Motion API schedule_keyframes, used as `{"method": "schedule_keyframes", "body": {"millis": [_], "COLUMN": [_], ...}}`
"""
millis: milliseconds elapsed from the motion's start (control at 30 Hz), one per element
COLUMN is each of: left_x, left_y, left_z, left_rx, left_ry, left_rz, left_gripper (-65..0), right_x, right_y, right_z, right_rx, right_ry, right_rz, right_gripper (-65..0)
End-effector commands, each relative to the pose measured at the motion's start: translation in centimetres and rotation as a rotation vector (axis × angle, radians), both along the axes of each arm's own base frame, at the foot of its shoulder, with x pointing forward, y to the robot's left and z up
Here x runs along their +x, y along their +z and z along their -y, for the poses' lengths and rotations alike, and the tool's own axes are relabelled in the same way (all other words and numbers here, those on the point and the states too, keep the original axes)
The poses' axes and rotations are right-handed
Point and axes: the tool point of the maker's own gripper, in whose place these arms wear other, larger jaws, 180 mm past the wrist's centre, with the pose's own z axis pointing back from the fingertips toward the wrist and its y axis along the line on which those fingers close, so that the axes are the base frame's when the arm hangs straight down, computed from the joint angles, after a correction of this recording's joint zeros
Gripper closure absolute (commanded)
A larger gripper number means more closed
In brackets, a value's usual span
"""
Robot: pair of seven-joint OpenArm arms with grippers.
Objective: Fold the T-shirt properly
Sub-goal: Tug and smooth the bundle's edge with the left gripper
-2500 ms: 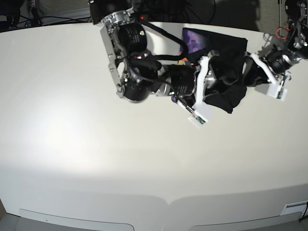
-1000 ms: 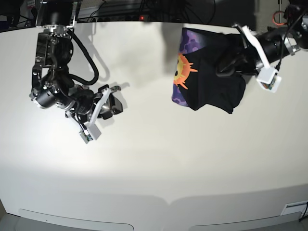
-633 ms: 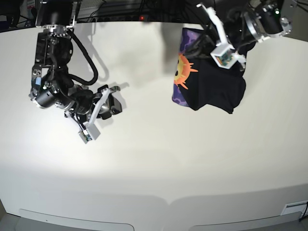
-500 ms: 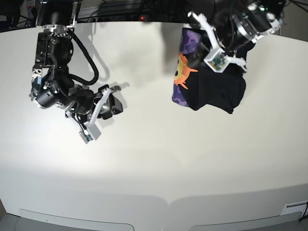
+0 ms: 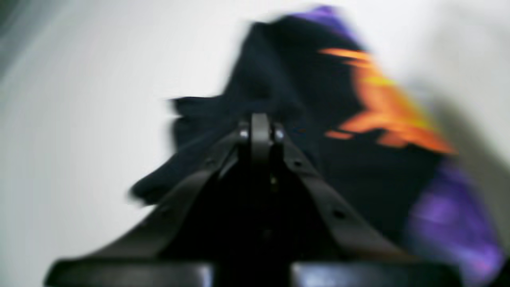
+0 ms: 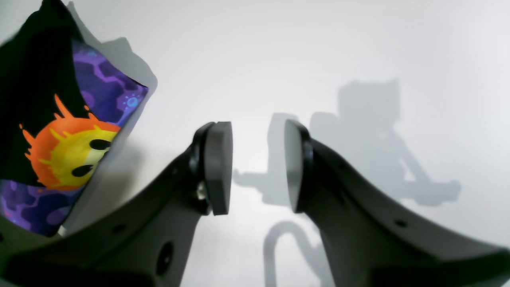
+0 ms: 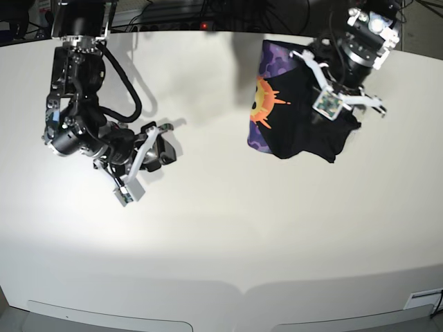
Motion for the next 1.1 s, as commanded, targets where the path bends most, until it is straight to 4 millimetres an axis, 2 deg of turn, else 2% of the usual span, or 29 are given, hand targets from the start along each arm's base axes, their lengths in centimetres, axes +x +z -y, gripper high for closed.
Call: {"method": "schedule_keyframes", "body": {"millis": [0, 133, 200, 300, 367, 433, 500, 567, 667, 767, 867, 967, 1067], "left_x": [1.0, 3.2, 4.9, 7.6, 9.0, 9.8, 9.7, 9.2, 7.7, 5.9, 3.8, 2.9, 2.7], "left_y": [0.6, -2.1, -2.5, -0.9, 0.8, 1.7, 1.7, 1.2, 1.3, 3.1, 5.9, 7.5, 6.8], "left_z": [-0.9, -4.6, -7.0, -10.8, -12.5, -13.8, -14.5, -13.7, -10.4, -6.0, -1.7, -0.1, 0.1], "left_rx": [0.018, 0.092, 0.122, 0.149, 0.147, 0.109, 0.041, -0.027, -0.147, -0.264, -0.383, -0.459, -0.442], "left_ry": [0.012, 0.088, 0.163, 0.314, 0.372, 0.425, 0.474, 0.444, 0.315, 0.142, -0.04, -0.109, -0.117], "left_rz": [0.041, 0.008, 0.02, 0.102, 0.147, 0.155, 0.117, 0.058, 0.01, 0.016, 0.051, 0.075, 0.06], "left_gripper": [0.0, 0.0, 0.0, 0.0, 0.0, 0.0, 0.0, 0.0, 0.0, 0.0, 0.0, 0.0, 0.0], "right_x": [0.8, 0.7, 0.7, 0.7, 0.6, 0.6, 0.5, 0.5, 0.5, 0.6, 0.6, 0.6, 0.6], "right_y": [1.4, 1.2, 1.2, 1.2, 1.4, 1.6, 1.5, 1.6, 1.6, 1.6, 1.6, 1.6, 1.6], "right_z": [0.0, 0.0, 0.0, 0.0, -0.3, -0.6, -0.6, -0.6, -0.6, -0.6, -0.6, -0.6, -0.8], "right_rx": [0.009, 0.004, 0.005, 0.006, 0.027, 0.047, 0.047, 0.047, 0.048, 0.05, 0.05, 0.051, 0.055], "right_ry": [0.006, 0.007, 0.006, 0.006, 0.012, 0.017, 0.019, 0.019, 0.019, 0.018, 0.018, 0.018, 0.018], "right_rz": [0.053, 0.045, 0.044, 0.045, 0.045, 0.043, 0.041, 0.042, 0.043, 0.046, 0.047, 0.046, 0.046], "right_gripper": [-21.9, -21.9, -21.9, -21.9, -21.9, -21.9, -21.9, -21.9, -21.9, -21.9, -21.9, -21.9, -21.9]}}
